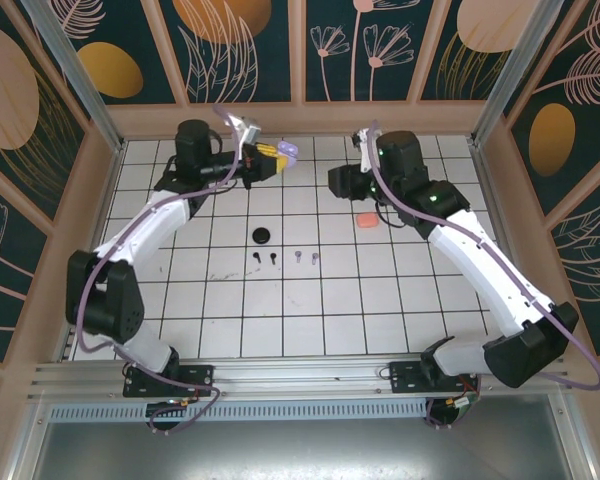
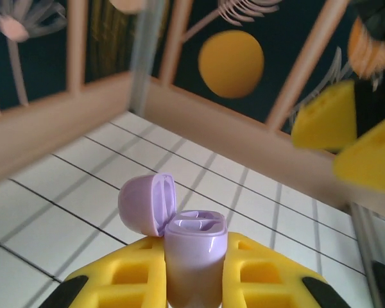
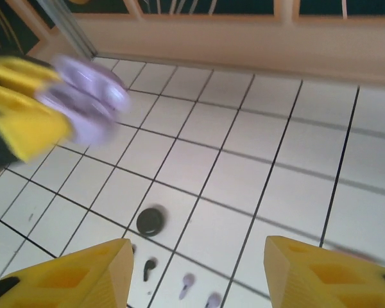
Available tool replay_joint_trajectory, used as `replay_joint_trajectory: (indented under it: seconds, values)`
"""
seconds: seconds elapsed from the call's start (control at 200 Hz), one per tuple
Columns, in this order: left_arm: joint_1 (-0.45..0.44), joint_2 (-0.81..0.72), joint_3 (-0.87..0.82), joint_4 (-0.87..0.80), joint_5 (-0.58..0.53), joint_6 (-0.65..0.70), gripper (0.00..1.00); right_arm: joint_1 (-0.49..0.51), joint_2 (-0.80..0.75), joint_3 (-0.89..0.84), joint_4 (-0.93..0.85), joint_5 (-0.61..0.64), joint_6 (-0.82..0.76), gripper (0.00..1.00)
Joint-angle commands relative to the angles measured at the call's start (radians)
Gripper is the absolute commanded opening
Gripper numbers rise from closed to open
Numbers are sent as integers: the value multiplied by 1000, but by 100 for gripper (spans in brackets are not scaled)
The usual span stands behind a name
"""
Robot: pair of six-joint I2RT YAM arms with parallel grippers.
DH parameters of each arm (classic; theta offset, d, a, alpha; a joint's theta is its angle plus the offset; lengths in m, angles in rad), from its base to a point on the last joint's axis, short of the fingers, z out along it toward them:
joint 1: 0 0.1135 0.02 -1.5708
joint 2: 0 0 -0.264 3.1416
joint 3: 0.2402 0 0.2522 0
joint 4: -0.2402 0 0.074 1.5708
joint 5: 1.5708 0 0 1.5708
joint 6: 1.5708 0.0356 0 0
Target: Insert wireless bluetooth earbuds into charging case
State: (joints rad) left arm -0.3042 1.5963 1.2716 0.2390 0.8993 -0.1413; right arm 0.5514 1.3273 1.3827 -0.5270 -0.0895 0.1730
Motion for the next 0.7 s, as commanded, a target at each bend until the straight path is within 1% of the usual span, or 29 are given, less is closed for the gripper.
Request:
replay_joint_trajectory:
  seconds: [0.0, 0.04, 0.085, 0.19, 0.27, 0.36, 0.395, 0.575, 0.696]
  values:
    - [2, -104, -106, 268, -215, -66, 0, 2, 36, -120, -24, 46, 177, 57]
    - [2, -133, -148, 317, -273, -84, 0, 11, 55, -152, -3, 34, 214, 57]
    - [2, -165, -184, 364, -338, -90, 0, 28, 86, -169, 7, 48, 257, 57]
    - [3, -217, -241, 441, -453, -83, 0, 70, 183, -169, 32, 61, 324, 56]
    - [3, -252, -288, 503, -530, -73, 0, 102, 276, -121, 18, 76, 353, 55]
    - [3, -297, -368, 596, -626, -59, 0, 135, 389, -31, -40, 100, 379, 54]
    - [2, -312, -389, 619, -662, -60, 0, 145, 433, 5, -69, 128, 390, 54]
    - [2, -336, -434, 645, -725, -85, 0, 183, 632, 216, -209, 142, 422, 52]
    - [3, -359, -518, 785, -804, -115, 0, 213, 729, 310, -284, 157, 451, 51]
